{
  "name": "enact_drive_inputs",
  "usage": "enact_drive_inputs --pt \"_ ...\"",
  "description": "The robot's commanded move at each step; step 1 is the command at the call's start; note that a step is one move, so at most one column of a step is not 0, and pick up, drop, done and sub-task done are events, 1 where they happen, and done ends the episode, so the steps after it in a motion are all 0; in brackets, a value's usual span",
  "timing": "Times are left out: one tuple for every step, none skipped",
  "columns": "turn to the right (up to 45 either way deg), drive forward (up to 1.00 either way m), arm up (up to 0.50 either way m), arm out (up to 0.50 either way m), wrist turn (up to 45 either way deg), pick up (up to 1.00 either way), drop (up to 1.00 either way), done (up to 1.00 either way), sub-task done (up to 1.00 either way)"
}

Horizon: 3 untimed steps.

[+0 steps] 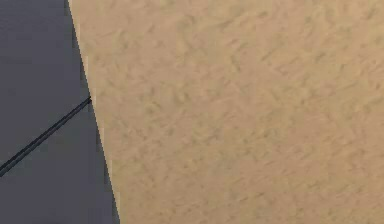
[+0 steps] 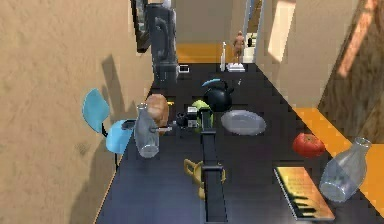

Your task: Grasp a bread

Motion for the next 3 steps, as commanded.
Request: enact_drive_inputs --pt "0.0 0.00 0.00 0.00 0.0 1.00 0.00 0.00 0.00" --pt "0.0 0.00 0.10 0.00 0.0 0.00 0.00 0.00 0.00" --pt "0.0 0.00 0.00 0.00 0.0 0.00 0.00 1.00 0.00"
